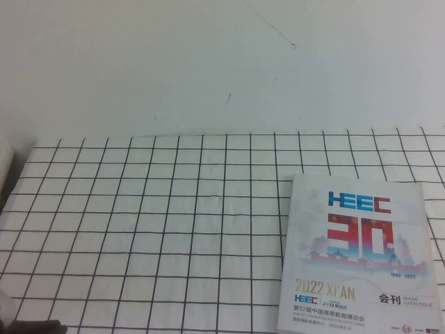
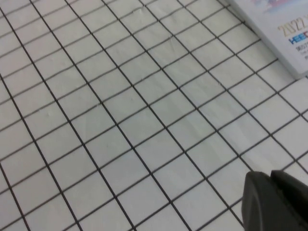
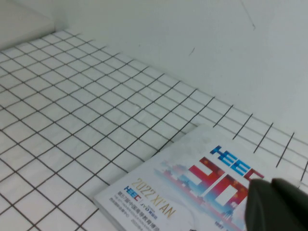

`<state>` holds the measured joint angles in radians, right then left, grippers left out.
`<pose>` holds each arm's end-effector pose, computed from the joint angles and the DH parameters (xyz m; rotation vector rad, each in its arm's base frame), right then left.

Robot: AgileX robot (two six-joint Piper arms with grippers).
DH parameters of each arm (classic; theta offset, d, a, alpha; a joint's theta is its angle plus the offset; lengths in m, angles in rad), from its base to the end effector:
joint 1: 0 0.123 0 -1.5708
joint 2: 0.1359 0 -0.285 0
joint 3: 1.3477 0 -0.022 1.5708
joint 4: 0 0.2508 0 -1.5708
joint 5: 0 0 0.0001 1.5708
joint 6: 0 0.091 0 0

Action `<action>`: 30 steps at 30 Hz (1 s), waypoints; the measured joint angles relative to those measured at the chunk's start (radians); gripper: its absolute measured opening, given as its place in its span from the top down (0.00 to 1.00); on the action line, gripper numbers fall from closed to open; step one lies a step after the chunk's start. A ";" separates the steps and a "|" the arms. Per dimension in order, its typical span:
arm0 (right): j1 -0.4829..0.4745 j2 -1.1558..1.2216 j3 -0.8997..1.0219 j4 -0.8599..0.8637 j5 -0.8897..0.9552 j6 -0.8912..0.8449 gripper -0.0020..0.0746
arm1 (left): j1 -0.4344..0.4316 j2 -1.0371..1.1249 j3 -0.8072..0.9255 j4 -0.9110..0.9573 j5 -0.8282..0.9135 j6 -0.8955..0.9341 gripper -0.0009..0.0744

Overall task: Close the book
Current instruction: 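Close the open booklet and leave it lying on the table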

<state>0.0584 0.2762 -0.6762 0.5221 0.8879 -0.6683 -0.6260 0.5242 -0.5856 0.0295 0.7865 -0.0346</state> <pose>0.0274 0.0369 0.3467 -0.6125 1.7763 0.1978 0.0762 -0.0528 0.3024 0.6604 2.1283 -0.3308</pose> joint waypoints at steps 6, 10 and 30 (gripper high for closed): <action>0.000 0.000 0.093 0.000 0.000 0.000 0.98 | 0.000 0.000 0.000 -0.002 0.104 0.000 0.99; 0.000 0.000 0.153 0.000 0.000 0.000 0.98 | 0.000 0.000 0.000 -0.003 0.150 -0.001 0.99; 0.000 0.000 0.257 0.009 -0.008 0.000 0.98 | 0.085 -0.047 0.111 0.164 -0.474 -0.030 0.99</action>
<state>0.0584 0.2762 -0.4192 0.5308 0.8799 -0.6683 -0.5410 0.4774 -0.4751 0.1938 0.3125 -0.0643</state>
